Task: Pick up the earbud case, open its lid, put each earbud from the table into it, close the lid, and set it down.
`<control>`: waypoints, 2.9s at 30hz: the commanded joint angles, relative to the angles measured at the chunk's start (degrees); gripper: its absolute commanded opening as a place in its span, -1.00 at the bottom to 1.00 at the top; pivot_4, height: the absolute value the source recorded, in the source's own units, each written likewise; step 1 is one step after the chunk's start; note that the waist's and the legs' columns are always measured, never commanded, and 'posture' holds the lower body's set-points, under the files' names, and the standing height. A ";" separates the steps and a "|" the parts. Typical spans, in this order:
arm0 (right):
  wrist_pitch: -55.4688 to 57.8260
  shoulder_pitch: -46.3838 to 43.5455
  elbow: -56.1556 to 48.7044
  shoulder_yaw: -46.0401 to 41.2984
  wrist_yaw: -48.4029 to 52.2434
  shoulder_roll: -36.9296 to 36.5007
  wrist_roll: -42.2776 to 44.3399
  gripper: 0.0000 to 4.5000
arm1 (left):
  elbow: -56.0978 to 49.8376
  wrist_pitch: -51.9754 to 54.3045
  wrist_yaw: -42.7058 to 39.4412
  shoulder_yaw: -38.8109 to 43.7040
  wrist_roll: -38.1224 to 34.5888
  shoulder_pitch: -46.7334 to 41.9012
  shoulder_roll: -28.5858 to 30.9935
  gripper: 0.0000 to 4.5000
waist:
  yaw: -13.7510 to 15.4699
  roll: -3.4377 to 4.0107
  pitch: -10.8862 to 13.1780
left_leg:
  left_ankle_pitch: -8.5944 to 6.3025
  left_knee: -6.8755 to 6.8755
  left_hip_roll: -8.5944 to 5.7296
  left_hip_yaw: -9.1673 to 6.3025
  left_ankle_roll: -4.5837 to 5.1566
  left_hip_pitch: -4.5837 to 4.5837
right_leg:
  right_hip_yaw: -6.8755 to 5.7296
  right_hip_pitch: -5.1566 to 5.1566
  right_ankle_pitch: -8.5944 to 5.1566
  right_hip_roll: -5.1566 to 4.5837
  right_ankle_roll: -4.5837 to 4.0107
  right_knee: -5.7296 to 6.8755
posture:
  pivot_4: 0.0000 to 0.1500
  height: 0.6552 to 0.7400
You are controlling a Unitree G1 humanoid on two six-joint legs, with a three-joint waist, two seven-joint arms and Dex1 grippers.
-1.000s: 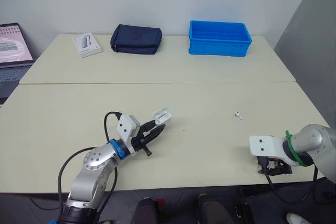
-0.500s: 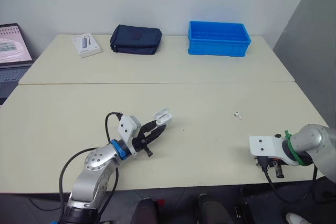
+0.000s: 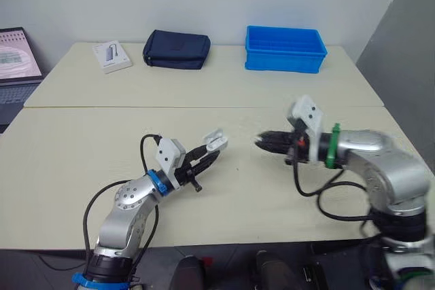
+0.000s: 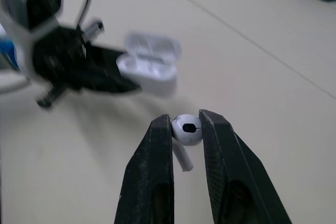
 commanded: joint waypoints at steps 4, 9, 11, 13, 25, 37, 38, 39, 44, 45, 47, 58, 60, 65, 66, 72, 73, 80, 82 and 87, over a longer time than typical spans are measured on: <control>-6.52 3.56 -2.97 1.64 -9.76 8.78 2.22 -0.83 | 0.27 -2.29 -0.53 -0.64 0.15 -2.37 -0.68 -0.64 | 0.06 0.00 -0.01 | 0.00 0.10 -0.03 0.03 0.00 -0.35 | 0.02 -0.31 0.04 -0.05 0.04 0.01 | 1.00 0.72; -16.73 6.44 0.32 6.01 -13.71 13.32 1.00 -0.83 | 1.04 -2.21 -0.62 -0.88 0.25 -3.95 -0.78 -0.64 | -0.13 0.00 0.00 | 0.01 0.16 0.01 -0.02 0.01 -0.47 | 0.00 -0.45 0.06 0.02 0.05 0.08 | 1.00 0.72; -21.25 7.64 2.12 7.72 -14.98 15.08 0.40 -0.83 | 1.06 -1.97 -0.67 -1.00 0.18 -4.56 -0.87 -0.64 | -0.14 0.01 -0.01 | 0.01 0.17 0.02 -0.04 0.01 -0.44 | 0.00 -0.44 0.07 0.05 0.05 0.10 | 1.00 0.72; -24.74 8.40 3.71 9.14 -15.60 15.82 -0.18 -0.83 | 1.27 -1.84 -0.76 -0.98 0.10 -5.03 -0.92 -0.64 | -0.17 0.01 -0.01 | 0.01 0.17 0.02 -0.04 0.01 -0.44 | 0.01 -0.44 0.07 0.06 0.04 0.10 | 1.00 0.72; -38.62 12.01 12.71 14.17 -18.40 17.14 -3.35 -0.83 | 0.13 -0.21 -0.34 -0.82 -0.53 -6.09 -1.15 -0.64 | -0.14 0.01 -0.01 | 0.01 0.17 0.02 -0.02 0.01 -0.46 | 0.01 -0.44 0.07 0.05 0.05 0.08 | 1.00 0.72; -42.15 14.22 15.84 17.39 -19.15 16.96 -4.19 -0.83 | -0.78 0.94 0.61 -0.69 -0.92 -6.33 -1.52 -0.64 | -0.14 0.01 -0.01 | 0.01 0.17 0.03 -0.03 0.01 -0.46 | 0.01 -0.44 0.07 0.05 0.05 0.08 | 1.00 0.72; -42.15 14.44 15.80 17.59 -19.09 16.84 -4.22 -0.83 | -0.88 1.01 0.63 -0.70 -0.92 -6.31 -1.52 -0.64 | -0.14 0.01 -0.01 | 0.01 0.17 0.03 -0.03 0.01 -0.46 | 0.01 -0.44 0.07 0.05 0.05 0.08 | 1.00 0.72; -42.46 14.84 15.77 17.81 -19.26 16.63 -4.62 -0.83 | -0.93 1.07 0.62 -0.69 -0.92 -6.30 -1.53 -0.64 | -0.13 0.01 -0.01 | 0.01 0.17 0.03 -0.02 0.01 -0.46 | 0.01 -0.44 0.07 0.05 0.05 0.08 | 1.00 0.72; -43.83 15.83 15.09 17.87 -20.21 16.38 -5.39 -0.23 | -1.04 1.24 0.62 -0.81 -0.91 -6.38 -1.53 -0.64 | -0.13 0.01 -0.01 | 0.01 0.17 0.04 -0.03 0.01 -0.45 | 0.01 -0.45 0.07 0.06 0.04 0.09 | 1.00 0.72; -43.98 15.75 14.84 17.80 -20.45 16.25 -5.57 -0.07 | -1.05 1.26 0.64 -0.91 -0.88 -6.37 -1.54 -0.64 | -0.13 0.01 -0.01 | 0.01 0.17 0.04 -0.03 0.01 -0.45 | 0.01 -0.45 0.07 0.06 0.04 0.09 | 1.00 0.72; -43.89 15.61 13.68 17.60 -20.64 15.77 -5.49 0.22 | -1.05 1.29 0.69 -1.07 -0.85 -6.33 -1.54 -0.64 | -0.12 0.01 -0.01 | 0.01 0.17 0.04 -0.03 0.01 -0.45 | 0.01 -0.44 0.07 0.06 0.04 0.09 | 1.00 0.72; -26.50 24.20 -10.99 -1.97 -11.61 -10.20 9.77 0.41 | 1.00 -0.35 0.72 -1.03 0.41 -5.89 -1.21 -0.64 | 0.13 0.01 -0.01 | 0.01 0.17 0.01 -0.02 0.01 -0.47 | 0.00 -0.40 0.06 0.01 0.05 0.05 | 1.00 0.72; -24.72 28.22 -11.84 -8.91 -7.34 -18.32 11.82 0.41 | 1.57 -1.25 0.82 -0.99 0.94 -5.73 -1.23 -0.64 | 0.16 0.00 -0.01 | 0.01 0.20 -0.04 -0.01 0.01 -0.47 | 0.01 -0.39 0.06 -0.03 0.06 0.04 | 1.00 0.72; -28.32 40.99 -7.72 -23.54 0.77 -29.98 9.37 0.41 | 3.26 -3.00 1.24 -0.68 1.72 -5.39 -1.62 -0.64 | 0.19 0.00 -0.02 | 0.01 0.20 -0.04 -0.02 0.01 -0.44 | 0.02 -0.38 0.06 0.00 0.06 0.04 | 1.00 0.72; -29.35 43.90 -6.64 -25.97 2.39 -31.11 8.68 0.41 | 3.49 -3.26 1.21 -0.69 1.80 -5.32 -1.65 -0.64 | 0.15 -0.01 -0.03 | 0.01 0.20 -0.05 -0.03 0.01 -0.43 | 0.01 -0.36 0.06 0.00 0.06 0.04 | 1.00 0.72; -34.36 53.62 0.20 -35.20 6.39 -31.96 5.89 0.58 | 5.12 -4.62 0.93 -0.34 2.17 -5.37 -1.35 -0.64 | 0.03 -0.01 -0.03 | 0.01 0.27 -0.06 0.02 0.01 -0.39 | 0.11 -0.35 0.11 0.01 0.12 0.03 | 1.00 0.72; -34.97 54.66 0.93 -35.96 7.17 -32.12 5.58 0.67 | 5.35 -4.81 0.88 -0.27 2.21 -5.38 -1.28 -0.64 | 0.02 -0.01 -0.03 | 0.01 0.28 -0.07 0.02 0.01 -0.39 | 0.11 -0.35 0.12 0.00 0.13 0.03 | 1.00 0.72; -34.92 53.55 2.71 -34.68 6.69 -33.04 4.93 1.00 | 5.64 -5.63 0.75 -0.25 2.43 -4.38 -0.94 -0.64 | -0.08 0.01 -0.04 | 0.01 0.29 -0.07 0.03 0.01 -0.38 | 0.14 -0.35 0.14 0.01 0.13 0.03 | 1.00 0.72; -32.94 49.73 2.37 -31.50 4.35 -32.50 5.48 1.00 | 5.62 -5.75 0.78 -0.36 2.49 -4.24 -0.95 -0.64 | -0.25 0.01 -0.04 | 0.01 0.29 -0.07 0.03 0.01 -0.36 | 0.16 -0.35 0.16 0.02 0.10 0.03 | 1.00 0.72; -30.95 37.81 6.16 -19.89 -2.58 -29.00 2.67 1.00 | 5.84 -5.89 0.89 -0.63 2.63 -4.36 -1.16 -0.64 | -0.07 0.01 -0.04 | 0.02 0.30 -0.07 0.00 0.02 -0.36 | 0.15 -0.34 0.20 0.04 0.10 0.04 | 1.00 0.72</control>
